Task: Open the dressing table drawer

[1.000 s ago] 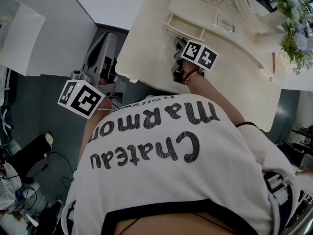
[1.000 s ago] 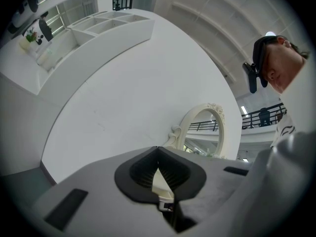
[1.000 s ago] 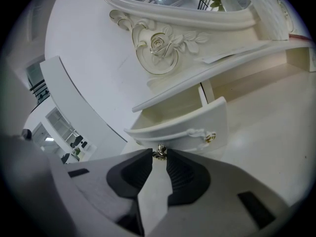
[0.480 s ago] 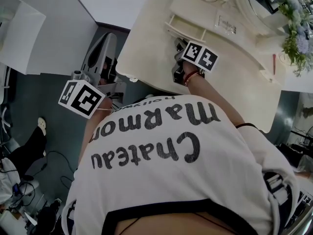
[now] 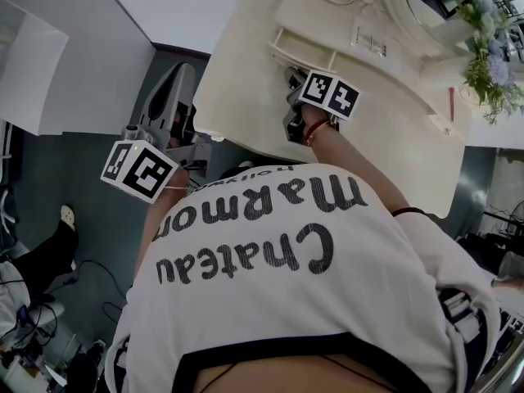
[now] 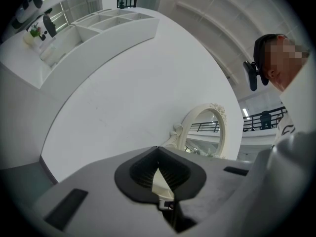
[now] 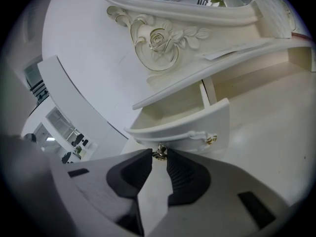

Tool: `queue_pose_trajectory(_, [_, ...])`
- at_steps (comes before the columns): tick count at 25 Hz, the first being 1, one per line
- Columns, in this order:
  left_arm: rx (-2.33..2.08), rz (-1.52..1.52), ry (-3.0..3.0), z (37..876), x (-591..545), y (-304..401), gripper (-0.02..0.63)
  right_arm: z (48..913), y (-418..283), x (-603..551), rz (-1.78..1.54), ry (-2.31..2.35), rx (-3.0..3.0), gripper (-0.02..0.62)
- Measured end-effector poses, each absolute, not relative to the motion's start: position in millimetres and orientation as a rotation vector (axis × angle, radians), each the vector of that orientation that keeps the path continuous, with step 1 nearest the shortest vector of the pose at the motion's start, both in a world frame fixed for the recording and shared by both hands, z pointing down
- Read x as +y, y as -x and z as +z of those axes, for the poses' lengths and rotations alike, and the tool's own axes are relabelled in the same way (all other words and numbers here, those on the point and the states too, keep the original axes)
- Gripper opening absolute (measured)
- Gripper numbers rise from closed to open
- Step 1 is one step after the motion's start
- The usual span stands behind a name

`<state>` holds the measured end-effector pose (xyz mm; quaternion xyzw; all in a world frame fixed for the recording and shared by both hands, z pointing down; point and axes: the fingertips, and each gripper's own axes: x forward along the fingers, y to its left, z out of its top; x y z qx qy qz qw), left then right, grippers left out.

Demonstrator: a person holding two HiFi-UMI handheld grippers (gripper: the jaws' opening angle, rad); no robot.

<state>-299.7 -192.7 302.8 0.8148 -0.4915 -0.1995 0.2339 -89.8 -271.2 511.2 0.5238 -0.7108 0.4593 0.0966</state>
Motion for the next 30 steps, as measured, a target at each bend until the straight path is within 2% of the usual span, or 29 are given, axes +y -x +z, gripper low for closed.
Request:
queue_pose_trajectory(21, [-1.43, -0.491, -2.253, 288.2, -172.6, 253.8, 0.023, 510.8, 90.3, -257.9, 1.436, -1.314, -2.207, 0.117])
queue_pose_trajectory(30, [-1.463, -0.491, -2.238, 283.4, -147.8, 188.5, 0.023, 446.9, 45.6, -237.7, 1.377, -1.178, -2.399, 0.117])
